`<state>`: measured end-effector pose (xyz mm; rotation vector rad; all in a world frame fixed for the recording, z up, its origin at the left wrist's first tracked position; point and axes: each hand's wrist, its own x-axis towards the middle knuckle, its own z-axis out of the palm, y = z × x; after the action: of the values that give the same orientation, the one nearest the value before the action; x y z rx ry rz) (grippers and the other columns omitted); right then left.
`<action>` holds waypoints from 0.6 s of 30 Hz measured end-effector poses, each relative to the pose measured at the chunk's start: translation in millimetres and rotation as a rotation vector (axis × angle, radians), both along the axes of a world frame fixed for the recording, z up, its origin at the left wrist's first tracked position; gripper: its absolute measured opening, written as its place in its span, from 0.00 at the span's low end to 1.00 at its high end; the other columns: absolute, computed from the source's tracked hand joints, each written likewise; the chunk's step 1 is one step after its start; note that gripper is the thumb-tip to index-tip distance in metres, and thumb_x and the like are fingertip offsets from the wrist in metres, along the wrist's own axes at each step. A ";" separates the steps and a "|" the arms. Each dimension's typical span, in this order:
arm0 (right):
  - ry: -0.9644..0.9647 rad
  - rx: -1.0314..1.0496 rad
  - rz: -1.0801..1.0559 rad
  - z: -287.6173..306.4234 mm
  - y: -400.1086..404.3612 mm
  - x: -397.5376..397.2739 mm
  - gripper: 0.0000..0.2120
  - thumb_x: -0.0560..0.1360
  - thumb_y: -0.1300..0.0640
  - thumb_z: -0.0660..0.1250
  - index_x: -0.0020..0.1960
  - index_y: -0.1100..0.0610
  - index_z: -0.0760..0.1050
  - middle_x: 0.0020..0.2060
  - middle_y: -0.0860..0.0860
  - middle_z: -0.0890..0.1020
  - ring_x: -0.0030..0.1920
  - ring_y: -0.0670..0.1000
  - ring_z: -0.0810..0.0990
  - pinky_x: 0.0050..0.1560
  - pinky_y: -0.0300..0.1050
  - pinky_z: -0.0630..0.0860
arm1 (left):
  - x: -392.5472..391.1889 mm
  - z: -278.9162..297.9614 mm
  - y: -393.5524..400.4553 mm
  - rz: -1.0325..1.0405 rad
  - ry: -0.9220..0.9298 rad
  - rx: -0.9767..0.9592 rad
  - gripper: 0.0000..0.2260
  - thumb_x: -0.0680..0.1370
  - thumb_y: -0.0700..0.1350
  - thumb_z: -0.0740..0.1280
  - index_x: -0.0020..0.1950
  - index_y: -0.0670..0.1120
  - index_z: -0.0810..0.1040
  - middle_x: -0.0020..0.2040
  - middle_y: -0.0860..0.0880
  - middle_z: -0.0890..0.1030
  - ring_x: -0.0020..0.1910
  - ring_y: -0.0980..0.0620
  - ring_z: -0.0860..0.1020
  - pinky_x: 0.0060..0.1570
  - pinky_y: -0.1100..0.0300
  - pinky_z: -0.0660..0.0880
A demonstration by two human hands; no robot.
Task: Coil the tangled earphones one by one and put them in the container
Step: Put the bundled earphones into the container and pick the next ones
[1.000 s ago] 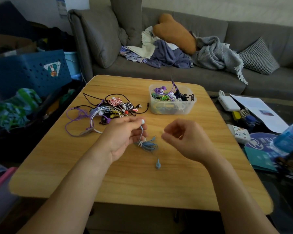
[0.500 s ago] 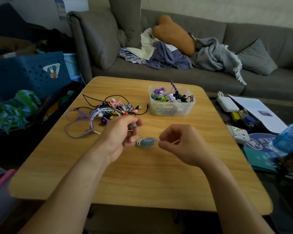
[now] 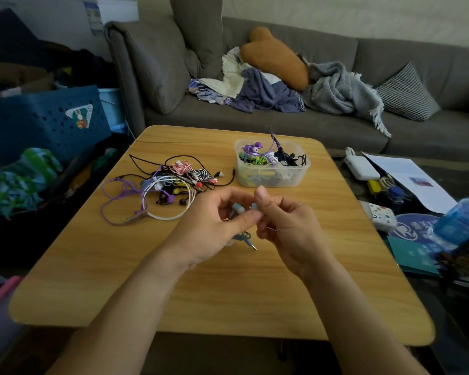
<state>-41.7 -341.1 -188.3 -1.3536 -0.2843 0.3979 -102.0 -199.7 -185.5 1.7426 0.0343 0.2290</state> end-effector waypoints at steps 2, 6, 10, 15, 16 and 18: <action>-0.095 -0.040 0.009 1.6 -2.1 1.3 0.15 0.68 0.48 0.73 0.37 0.61 0.77 0.26 0.54 0.77 0.26 0.49 0.73 0.30 0.41 0.71 | 1.3 -0.4 -0.8 0.059 -0.019 0.011 0.15 0.69 0.53 0.74 0.50 0.46 0.82 0.41 0.45 0.83 0.39 0.47 0.81 0.42 0.47 0.81; -0.420 -0.382 -0.144 -3.3 -20.3 25.1 0.07 0.73 0.55 0.75 0.44 0.57 0.81 0.34 0.49 0.83 0.33 0.44 0.78 0.33 0.35 0.74 | 3.9 -1.7 1.8 0.104 0.076 -0.132 0.04 0.76 0.39 0.71 0.49 0.43 0.80 0.38 0.48 0.83 0.31 0.55 0.74 0.31 0.66 0.74; -0.538 -0.684 -0.269 -16.1 -35.0 50.3 0.05 0.74 0.56 0.73 0.46 0.46 0.82 0.40 0.41 0.83 0.43 0.40 0.79 0.38 0.33 0.72 | 5.7 -4.7 8.0 0.114 0.211 -0.186 0.01 0.77 0.41 0.70 0.48 0.45 0.80 0.36 0.50 0.82 0.26 0.56 0.70 0.27 0.67 0.68; -0.671 -0.961 -0.142 -30.0 -21.5 60.9 0.08 0.72 0.51 0.73 0.51 0.47 0.84 0.53 0.48 0.78 0.58 0.52 0.70 0.57 0.42 0.65 | 9.3 -10.2 5.5 0.128 0.297 -0.229 0.04 0.77 0.40 0.70 0.50 0.41 0.80 0.35 0.49 0.80 0.26 0.55 0.70 0.25 0.67 0.63; -0.713 -1.002 -0.139 -32.4 -16.5 60.5 0.08 0.71 0.50 0.74 0.50 0.47 0.84 0.54 0.47 0.78 0.59 0.53 0.69 0.58 0.43 0.64 | 9.6 -11.5 5.3 0.127 0.304 -0.235 0.05 0.77 0.39 0.70 0.50 0.40 0.80 0.35 0.48 0.80 0.26 0.55 0.70 0.23 0.67 0.63; -0.770 -1.073 -0.162 -34.8 -8.1 59.3 0.07 0.70 0.48 0.74 0.48 0.46 0.84 0.55 0.45 0.77 0.59 0.54 0.67 0.56 0.43 0.62 | 9.3 -13.1 4.8 0.112 0.312 -0.240 0.04 0.76 0.38 0.70 0.50 0.39 0.80 0.35 0.47 0.80 0.26 0.54 0.70 0.21 0.67 0.62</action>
<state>17.6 -349.2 -223.0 -2.5503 -0.6371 -0.1903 -92.7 -194.9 -198.6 1.5237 0.3730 0.0301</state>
